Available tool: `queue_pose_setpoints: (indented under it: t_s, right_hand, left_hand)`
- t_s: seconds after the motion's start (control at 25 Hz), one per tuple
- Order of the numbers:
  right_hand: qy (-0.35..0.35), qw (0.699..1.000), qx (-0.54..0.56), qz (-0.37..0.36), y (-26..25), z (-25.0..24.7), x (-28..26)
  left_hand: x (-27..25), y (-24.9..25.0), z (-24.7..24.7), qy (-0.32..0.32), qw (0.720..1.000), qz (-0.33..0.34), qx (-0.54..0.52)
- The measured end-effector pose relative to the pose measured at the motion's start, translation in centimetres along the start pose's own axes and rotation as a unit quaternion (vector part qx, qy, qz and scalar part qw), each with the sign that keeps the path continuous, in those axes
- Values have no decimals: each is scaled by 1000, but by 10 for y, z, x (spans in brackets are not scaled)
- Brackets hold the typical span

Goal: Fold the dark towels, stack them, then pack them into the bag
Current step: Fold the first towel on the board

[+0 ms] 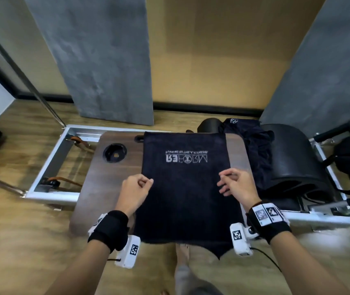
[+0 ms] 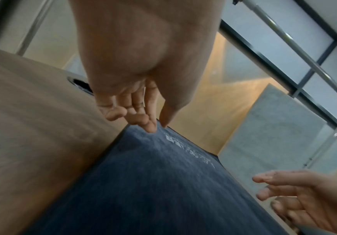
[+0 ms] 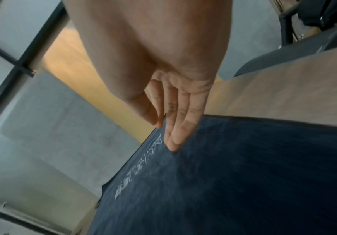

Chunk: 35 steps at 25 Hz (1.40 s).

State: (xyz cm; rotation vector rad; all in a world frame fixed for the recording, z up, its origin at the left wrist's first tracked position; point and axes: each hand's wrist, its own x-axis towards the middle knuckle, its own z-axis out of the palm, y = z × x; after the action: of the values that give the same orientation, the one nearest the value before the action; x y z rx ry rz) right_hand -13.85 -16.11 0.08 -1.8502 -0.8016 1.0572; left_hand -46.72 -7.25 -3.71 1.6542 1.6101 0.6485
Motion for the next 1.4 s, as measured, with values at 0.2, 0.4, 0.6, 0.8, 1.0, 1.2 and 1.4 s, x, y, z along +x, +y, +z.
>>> queue_pose_setpoints:
  t_s: [0.2, 0.4, 0.6, 0.8, 1.0, 1.2, 1.4]
  right_hand:
    - [0, 984, -174, 24, 54, -13, -67]
    - [89, 970, -222, 44, 80, -19, -93]
    - [67, 974, -213, 49, 73, -15, -91]
    - [39, 991, -122, -31, 2, -6, -50]
    - [29, 993, -89, -72, -83, 29, 33]
    - [-3, 999, -37, -40, -88, 40, 63]
    - [12, 990, -131, 43, -4, 10, 21]
  left_hand:
    - [-70, -17, -10, -85, 995, -21, 45]
    - [-107, -22, -14, -56, 983, -27, 173]
    - [-113, -10, -11, -57, 985, 3, 162]
    - [-58, 40, -15, 5, 996, 64, 55]
    - [41, 110, 7, 54, 993, 104, 14]
    - [67, 102, 30, 22, 996, 65, -65]
    - [12, 19, 17, 15, 1000, 4, -17]
